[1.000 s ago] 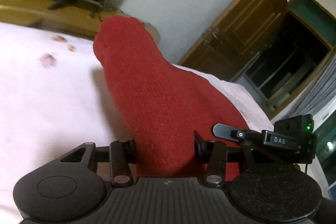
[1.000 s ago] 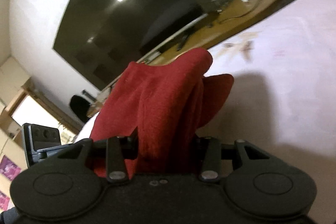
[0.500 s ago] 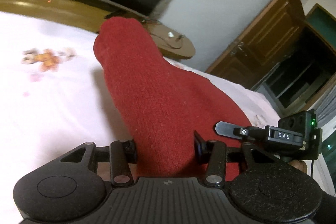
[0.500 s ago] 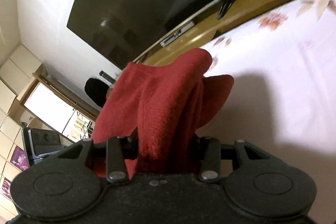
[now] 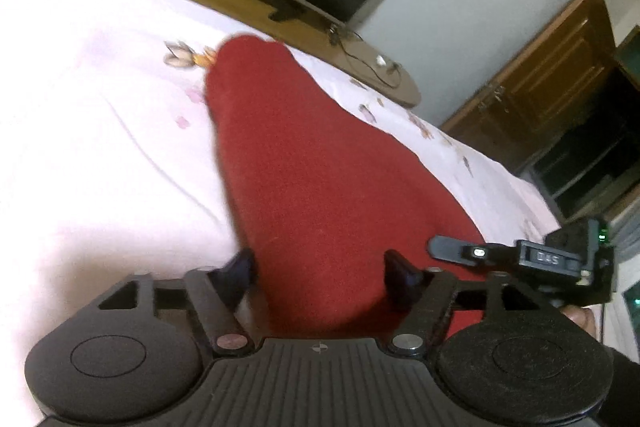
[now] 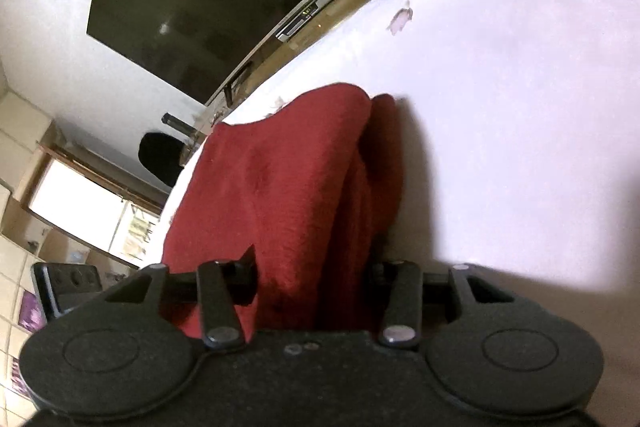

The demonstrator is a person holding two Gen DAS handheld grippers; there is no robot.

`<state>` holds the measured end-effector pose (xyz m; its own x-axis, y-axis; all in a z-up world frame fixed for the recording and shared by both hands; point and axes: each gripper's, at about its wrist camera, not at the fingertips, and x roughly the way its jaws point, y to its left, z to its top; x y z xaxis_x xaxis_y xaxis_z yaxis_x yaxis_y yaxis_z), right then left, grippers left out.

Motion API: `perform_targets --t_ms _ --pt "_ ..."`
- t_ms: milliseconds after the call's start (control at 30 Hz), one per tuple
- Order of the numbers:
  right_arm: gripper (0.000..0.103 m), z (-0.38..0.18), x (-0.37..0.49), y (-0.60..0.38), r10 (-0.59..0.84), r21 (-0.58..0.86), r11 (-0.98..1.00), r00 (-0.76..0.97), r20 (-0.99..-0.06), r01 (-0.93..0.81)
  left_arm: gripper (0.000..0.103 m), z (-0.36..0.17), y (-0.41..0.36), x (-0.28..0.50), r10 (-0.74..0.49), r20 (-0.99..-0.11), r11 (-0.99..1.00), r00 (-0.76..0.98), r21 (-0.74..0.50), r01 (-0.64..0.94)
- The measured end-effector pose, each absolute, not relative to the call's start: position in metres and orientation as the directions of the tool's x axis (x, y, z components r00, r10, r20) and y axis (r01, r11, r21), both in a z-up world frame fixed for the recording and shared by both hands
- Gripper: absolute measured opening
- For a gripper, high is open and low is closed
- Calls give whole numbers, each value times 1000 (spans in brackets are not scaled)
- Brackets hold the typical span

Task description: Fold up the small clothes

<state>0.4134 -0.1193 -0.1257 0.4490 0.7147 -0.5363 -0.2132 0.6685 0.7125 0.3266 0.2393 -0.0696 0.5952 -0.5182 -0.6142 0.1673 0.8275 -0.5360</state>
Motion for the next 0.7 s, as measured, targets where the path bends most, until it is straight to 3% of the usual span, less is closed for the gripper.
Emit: perform_targets --t_ms 67,100,133,233,333,467,533,600,700 --pt "64 -114 407 -125 674 663 713 484 -558 -228 77 -57 247 317 -464 -620 861 633 -483 158" --pt "67 -108 404 -131 646 635 738 514 -565 -228 77 -51 250 313 -446 -616 868 650 -474 147" --pt "64 -103 400 -135 620 612 758 540 -570 -224 77 -43 255 309 -408 -612 883 678 -453 123" --pt "30 -77 400 -145 554 544 806 623 -552 -235 77 -16 256 312 -371 -543 899 753 -414 144" --pt "27 -54 406 -128 524 467 836 675 -520 -290 77 0 231 333 -399 -499 895 769 -394 209" --pt "27 -49 417 -87 520 365 853 659 -544 -372 70 -20 195 358 -373 -586 923 719 -312 224" --pt "25 -55 419 -70 493 301 870 652 -576 -391 67 -41 182 370 -272 -657 962 703 -212 175" --pt "24 -78 432 -52 388 188 913 623 -679 -363 67 -57 175 375 -221 -655 975 722 -149 163" --pt "23 -92 440 -53 383 180 916 643 -664 -359 67 -56 174 377 -223 -660 975 717 -142 172"
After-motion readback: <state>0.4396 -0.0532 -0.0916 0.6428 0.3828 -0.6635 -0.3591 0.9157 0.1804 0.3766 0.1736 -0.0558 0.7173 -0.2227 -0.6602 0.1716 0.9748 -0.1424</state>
